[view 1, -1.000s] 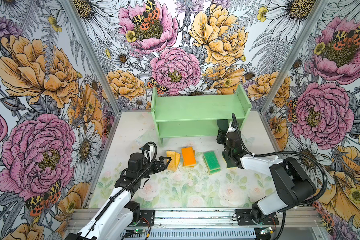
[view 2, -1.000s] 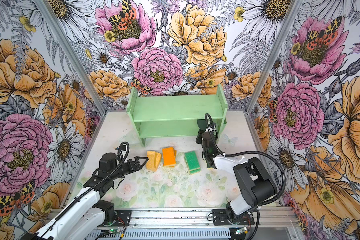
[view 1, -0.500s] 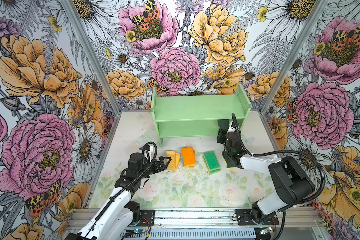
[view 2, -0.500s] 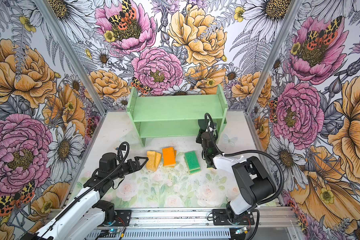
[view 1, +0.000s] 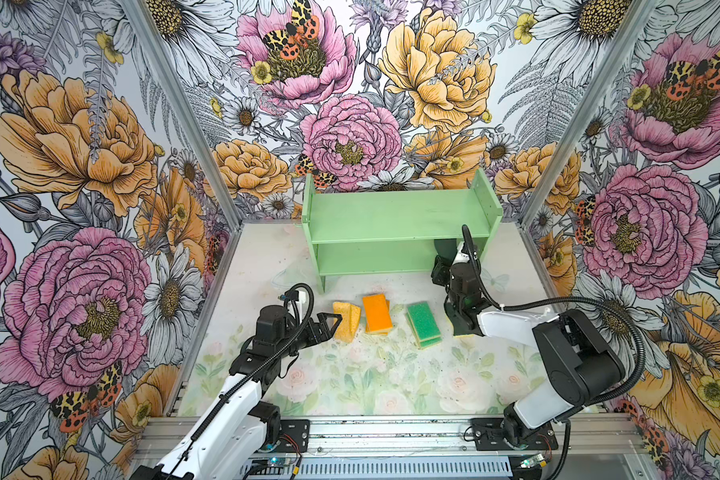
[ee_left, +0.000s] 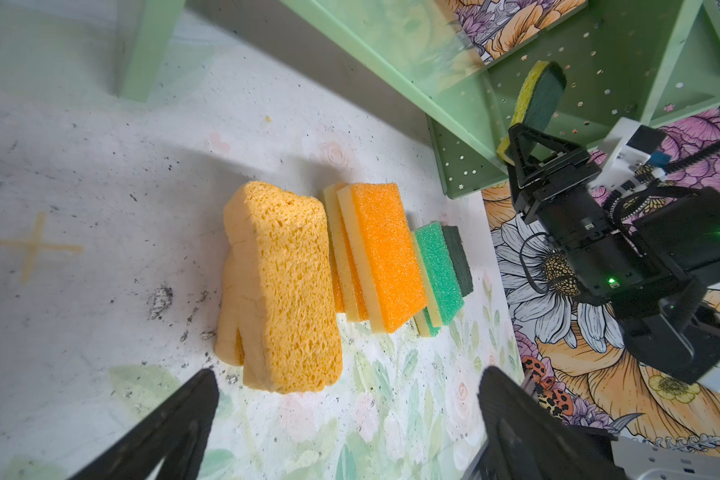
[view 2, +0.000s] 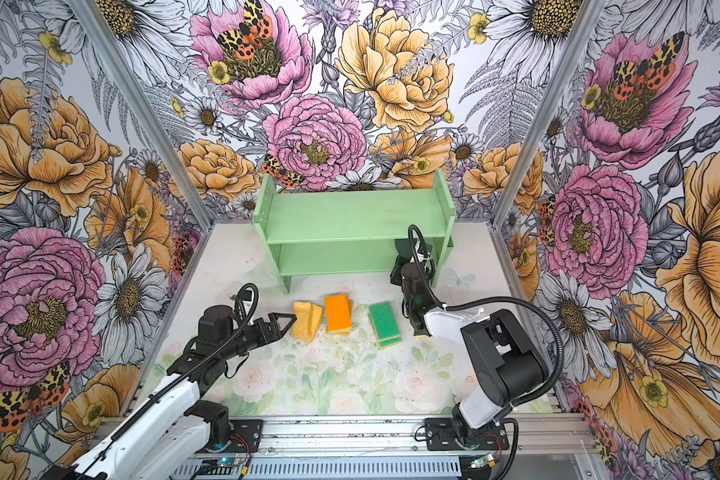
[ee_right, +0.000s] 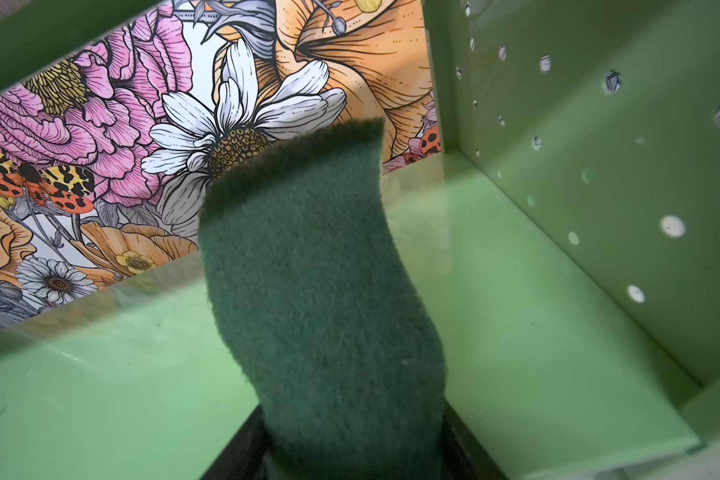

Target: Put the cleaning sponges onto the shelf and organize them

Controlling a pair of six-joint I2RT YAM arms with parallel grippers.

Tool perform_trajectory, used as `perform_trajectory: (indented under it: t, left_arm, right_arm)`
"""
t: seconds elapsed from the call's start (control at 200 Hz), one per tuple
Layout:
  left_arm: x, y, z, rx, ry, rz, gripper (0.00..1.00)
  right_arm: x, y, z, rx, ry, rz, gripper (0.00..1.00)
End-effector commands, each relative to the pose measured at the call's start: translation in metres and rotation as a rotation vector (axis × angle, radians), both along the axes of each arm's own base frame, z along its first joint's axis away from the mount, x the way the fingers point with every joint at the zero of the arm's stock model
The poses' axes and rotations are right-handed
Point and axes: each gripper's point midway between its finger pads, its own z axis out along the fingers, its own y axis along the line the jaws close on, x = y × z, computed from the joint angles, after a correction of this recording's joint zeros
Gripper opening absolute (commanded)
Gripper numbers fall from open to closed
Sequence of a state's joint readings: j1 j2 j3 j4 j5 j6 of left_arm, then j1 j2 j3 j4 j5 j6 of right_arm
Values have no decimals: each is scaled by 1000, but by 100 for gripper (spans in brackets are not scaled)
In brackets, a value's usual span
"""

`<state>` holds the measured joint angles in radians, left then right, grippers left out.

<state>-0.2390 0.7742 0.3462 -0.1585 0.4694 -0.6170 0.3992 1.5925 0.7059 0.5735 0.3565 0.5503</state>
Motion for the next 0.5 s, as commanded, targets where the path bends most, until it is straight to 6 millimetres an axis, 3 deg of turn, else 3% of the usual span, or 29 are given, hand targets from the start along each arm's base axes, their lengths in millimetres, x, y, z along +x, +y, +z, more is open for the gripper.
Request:
perform_trajectory:
  t: [0.0,0.49]
  left_arm:
    - [2,1,5,11,-29,-11,99]
    - [2,1,3,13,-27,-8,99]
  right_arm:
    - [2,-1,2,5,-5,-23,60]
    - [2,2,0,6,-7,-28,70]
